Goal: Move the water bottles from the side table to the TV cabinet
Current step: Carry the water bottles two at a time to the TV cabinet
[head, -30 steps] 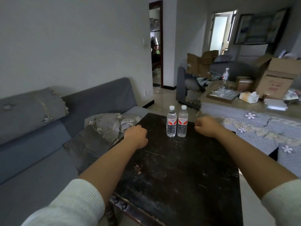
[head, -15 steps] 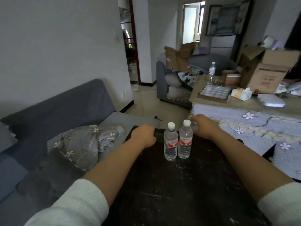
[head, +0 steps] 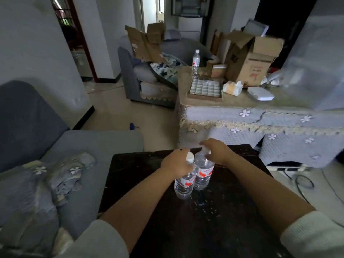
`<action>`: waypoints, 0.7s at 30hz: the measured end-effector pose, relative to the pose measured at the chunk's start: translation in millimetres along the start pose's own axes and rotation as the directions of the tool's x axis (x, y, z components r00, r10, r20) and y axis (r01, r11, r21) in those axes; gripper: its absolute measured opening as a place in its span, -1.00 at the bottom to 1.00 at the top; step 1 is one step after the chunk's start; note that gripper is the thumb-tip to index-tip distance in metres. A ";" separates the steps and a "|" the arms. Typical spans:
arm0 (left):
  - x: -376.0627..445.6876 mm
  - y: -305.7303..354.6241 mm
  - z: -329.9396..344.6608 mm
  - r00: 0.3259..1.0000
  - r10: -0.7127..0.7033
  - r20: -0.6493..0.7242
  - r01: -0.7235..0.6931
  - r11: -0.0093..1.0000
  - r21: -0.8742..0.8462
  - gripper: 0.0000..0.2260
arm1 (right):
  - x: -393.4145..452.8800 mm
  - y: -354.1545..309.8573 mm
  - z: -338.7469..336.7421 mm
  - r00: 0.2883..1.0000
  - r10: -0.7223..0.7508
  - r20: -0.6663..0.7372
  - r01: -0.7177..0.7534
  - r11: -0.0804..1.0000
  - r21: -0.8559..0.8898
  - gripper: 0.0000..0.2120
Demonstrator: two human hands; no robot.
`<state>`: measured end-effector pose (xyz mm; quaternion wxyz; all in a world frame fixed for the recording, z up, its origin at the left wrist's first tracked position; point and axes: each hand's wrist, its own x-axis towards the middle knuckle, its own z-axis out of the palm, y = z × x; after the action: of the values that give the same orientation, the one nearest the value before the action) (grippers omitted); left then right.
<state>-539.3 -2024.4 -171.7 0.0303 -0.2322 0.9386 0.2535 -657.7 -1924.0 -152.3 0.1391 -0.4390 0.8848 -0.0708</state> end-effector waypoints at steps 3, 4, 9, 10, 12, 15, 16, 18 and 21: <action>11.5 -5.7 1.9 0.999 0.041 -0.015 -0.041 0.999 -0.005 -0.65 | 2.4 0.3 -5.2 1.000 0.013 0.010 -0.013 0.999 -0.044 -0.57; 13.6 -6.5 1.8 0.999 0.043 -0.022 -0.043 0.999 -0.002 -0.66 | 0.0 1.7 -6.0 1.000 0.019 0.018 -0.018 0.998 -0.054 -0.59; 16.8 -1.3 6.9 0.999 0.032 -0.003 -0.032 0.998 0.054 -0.68 | -31.0 11.5 2.8 0.998 0.044 0.046 -0.043 0.999 -0.025 -0.68; 16.9 -0.2 7.0 1.000 0.021 -0.005 -0.021 0.998 0.064 -0.68 | -38.7 13.2 6.5 0.998 0.043 0.050 -0.042 0.999 -0.021 -0.69; 15.7 4.7 7.5 1.000 -0.002 -0.006 0.002 0.998 0.071 -0.70 | -56.7 17.2 11.8 0.997 0.055 0.054 -0.055 0.998 -0.008 -0.67; 7.1 17.5 12.3 1.000 0.019 -0.004 -0.018 0.998 0.064 -0.73 | -86.9 26.4 15.9 0.993 0.117 0.018 -0.118 0.992 0.044 -0.67; 2.3 24.7 15.8 0.999 0.044 0.004 -0.044 0.997 0.064 -0.75 | -100.7 30.4 15.4 0.989 0.148 -0.007 -0.147 0.986 0.073 -0.67; -6.5 33.0 20.6 0.997 0.069 0.031 -0.071 0.995 0.069 -0.78 | -122.7 38.5 16.2 0.977 0.209 -0.046 -0.201 0.970 0.139 -0.68; -24.8 55.5 24.3 0.994 0.096 0.056 -0.100 0.992 0.075 -0.86 | -171.6 56.9 11.4 0.933 0.351 -0.078 -0.321 0.911 0.259 -0.68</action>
<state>-543.7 -1959.7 -162.8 0.0514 -0.1776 0.9569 0.2239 -598.5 -1752.9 -145.7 0.1472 -0.2549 0.9386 -0.1799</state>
